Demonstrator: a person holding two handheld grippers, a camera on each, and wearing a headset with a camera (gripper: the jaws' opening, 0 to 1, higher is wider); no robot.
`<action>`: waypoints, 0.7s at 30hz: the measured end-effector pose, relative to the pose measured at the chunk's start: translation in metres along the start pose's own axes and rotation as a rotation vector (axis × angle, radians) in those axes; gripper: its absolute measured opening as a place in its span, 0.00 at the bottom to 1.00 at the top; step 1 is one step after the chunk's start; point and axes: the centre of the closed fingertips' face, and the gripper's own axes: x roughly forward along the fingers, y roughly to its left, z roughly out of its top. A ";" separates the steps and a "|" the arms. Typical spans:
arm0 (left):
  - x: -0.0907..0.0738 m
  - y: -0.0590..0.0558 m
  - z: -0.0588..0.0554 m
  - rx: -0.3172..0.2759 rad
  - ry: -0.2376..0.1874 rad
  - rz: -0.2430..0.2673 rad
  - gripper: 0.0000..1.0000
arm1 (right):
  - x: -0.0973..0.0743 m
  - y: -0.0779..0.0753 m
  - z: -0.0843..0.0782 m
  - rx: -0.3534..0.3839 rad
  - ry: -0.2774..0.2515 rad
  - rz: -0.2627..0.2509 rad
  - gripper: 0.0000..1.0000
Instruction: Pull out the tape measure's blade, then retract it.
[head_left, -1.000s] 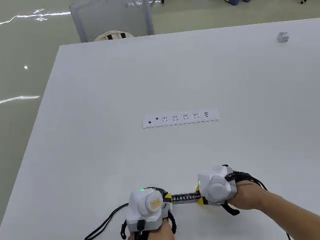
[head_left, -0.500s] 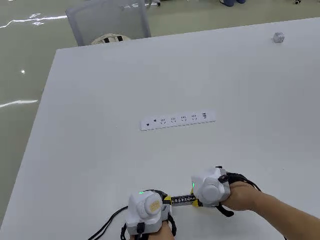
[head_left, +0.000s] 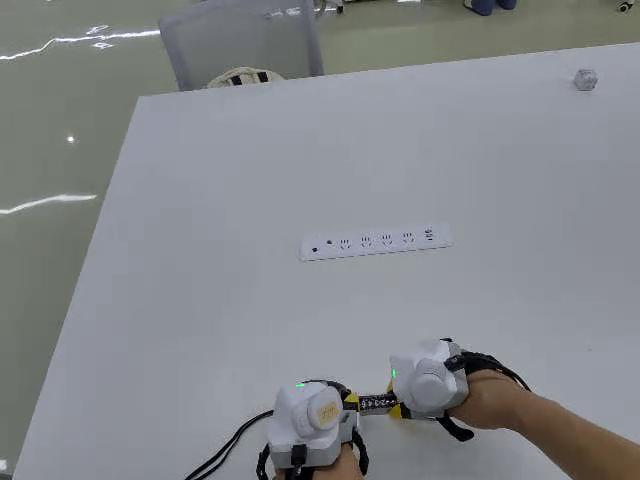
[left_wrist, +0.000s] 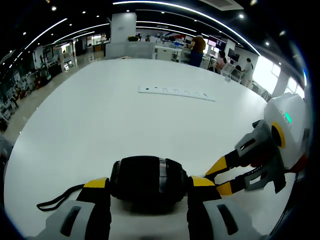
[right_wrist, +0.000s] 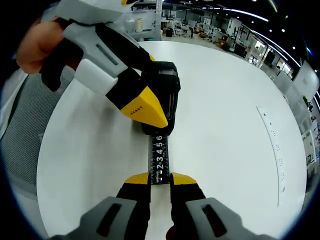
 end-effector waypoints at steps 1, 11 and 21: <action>0.000 0.000 0.000 0.000 0.000 0.000 0.58 | 0.001 0.000 0.001 0.001 -0.001 0.000 0.14; 0.001 0.000 0.000 0.001 0.000 0.001 0.58 | 0.009 -0.001 0.014 0.000 -0.012 0.009 0.14; 0.001 0.000 0.001 0.003 -0.004 0.002 0.58 | 0.013 -0.001 0.021 0.006 -0.015 0.014 0.14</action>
